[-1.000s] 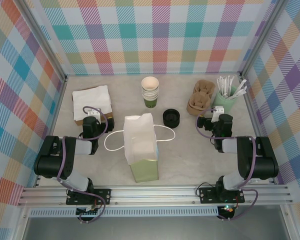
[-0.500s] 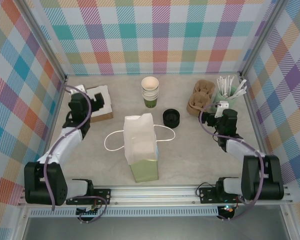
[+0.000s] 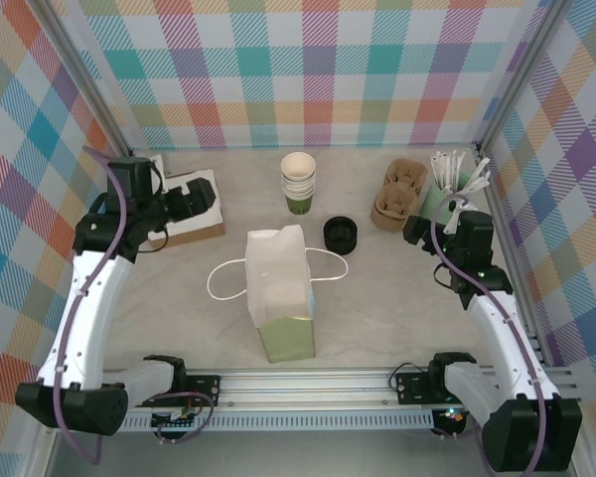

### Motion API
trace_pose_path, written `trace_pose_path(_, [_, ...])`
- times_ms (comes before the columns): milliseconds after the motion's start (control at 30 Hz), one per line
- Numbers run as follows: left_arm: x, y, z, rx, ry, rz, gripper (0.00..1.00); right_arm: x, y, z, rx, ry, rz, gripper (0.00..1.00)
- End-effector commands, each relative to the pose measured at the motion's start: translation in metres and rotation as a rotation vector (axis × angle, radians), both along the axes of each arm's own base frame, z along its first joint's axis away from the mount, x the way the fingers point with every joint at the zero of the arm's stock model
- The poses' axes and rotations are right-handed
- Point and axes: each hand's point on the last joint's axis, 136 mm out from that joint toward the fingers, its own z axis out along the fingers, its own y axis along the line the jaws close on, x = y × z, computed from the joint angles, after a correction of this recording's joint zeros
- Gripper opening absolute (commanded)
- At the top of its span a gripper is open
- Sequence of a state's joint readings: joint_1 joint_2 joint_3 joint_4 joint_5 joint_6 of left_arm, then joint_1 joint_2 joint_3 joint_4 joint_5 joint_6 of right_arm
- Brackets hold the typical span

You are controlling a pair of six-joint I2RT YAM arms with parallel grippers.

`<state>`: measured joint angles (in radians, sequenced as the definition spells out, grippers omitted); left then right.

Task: Pack the takeout coffee

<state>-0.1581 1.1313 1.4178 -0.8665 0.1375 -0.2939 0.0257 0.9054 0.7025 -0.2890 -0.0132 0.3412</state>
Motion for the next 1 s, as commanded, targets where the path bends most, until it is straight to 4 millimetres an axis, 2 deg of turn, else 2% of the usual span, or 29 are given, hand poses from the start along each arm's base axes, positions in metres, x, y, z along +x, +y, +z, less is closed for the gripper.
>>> trace_pose_path(0, [-0.049, -0.033, -0.005, -0.045, 0.15, -0.129, 0.96, -0.021, 0.009, -0.01, 0.079, 0.119, -0.014, 1.0])
trace_pose_path(67, [-0.059, -0.052, -0.004, -0.029, 0.166, -0.187, 0.96, -0.023, 0.011, -0.011, 0.084, 0.135, -0.018, 1.0])
trace_pose_path(167, [-0.066, -0.069, -0.008, 0.034, 0.195, -0.23, 0.95, -0.024, 0.011, -0.011, 0.08, 0.152, -0.032, 1.0])
trace_pose_path(267, [-0.068, -0.073, -0.018, 0.119, 0.226, -0.236, 0.95, -0.025, 0.009, -0.012, 0.076, 0.166, -0.046, 1.0])
trace_pose_path(500, [-0.071, -0.095, -0.042, 0.19, 0.282, -0.297, 0.92, -0.025, 0.005, -0.014, 0.058, 0.181, -0.07, 1.0])
trace_pose_path(967, [-0.061, -0.105, -0.065, 0.239, 0.345, -0.316, 0.51, -0.025, 0.004, -0.022, 0.052, 0.204, -0.079, 1.0])
